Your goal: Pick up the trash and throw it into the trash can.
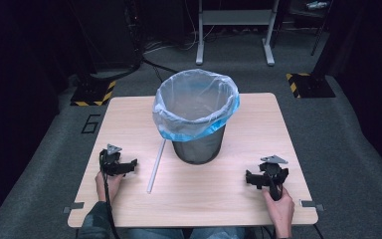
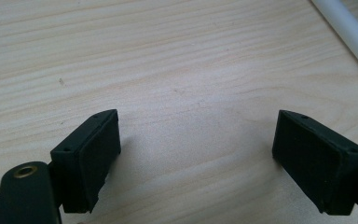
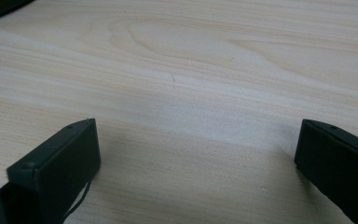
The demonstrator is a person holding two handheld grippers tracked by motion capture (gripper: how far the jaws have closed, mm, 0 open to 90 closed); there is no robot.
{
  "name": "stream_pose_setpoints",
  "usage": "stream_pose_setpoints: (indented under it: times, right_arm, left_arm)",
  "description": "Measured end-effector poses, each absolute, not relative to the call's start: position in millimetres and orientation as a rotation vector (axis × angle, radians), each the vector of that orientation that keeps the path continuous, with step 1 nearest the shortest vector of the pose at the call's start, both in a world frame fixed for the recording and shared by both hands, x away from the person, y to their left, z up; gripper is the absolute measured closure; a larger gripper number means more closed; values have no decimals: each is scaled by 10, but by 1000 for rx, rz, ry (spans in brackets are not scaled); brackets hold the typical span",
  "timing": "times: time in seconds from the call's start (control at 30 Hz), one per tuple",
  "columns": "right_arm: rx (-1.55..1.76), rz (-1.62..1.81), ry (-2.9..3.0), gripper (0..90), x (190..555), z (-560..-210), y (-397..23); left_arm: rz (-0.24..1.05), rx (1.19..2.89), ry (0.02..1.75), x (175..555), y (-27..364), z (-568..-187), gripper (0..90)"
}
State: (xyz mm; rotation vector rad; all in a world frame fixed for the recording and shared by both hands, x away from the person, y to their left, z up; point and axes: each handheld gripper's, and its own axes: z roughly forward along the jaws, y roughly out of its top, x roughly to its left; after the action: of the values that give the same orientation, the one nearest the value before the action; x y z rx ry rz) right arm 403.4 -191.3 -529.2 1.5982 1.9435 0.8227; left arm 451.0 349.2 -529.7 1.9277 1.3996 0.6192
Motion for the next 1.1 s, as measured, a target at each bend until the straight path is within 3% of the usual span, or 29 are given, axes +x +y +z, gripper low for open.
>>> stream_pose_setpoints:
  times: [0.83, 1.1]
  right_arm:
    - [1588, 829, 1958, 0, 4066, -5291, -1923]
    - [1581, 829, 1956, 0, 4053, -5296, -1928]
  left_arm:
    - [615, 1929, 1421, 4507, 3484, -5287, 143]
    - [606, 1907, 1485, 4486, 3447, -5280, 86]
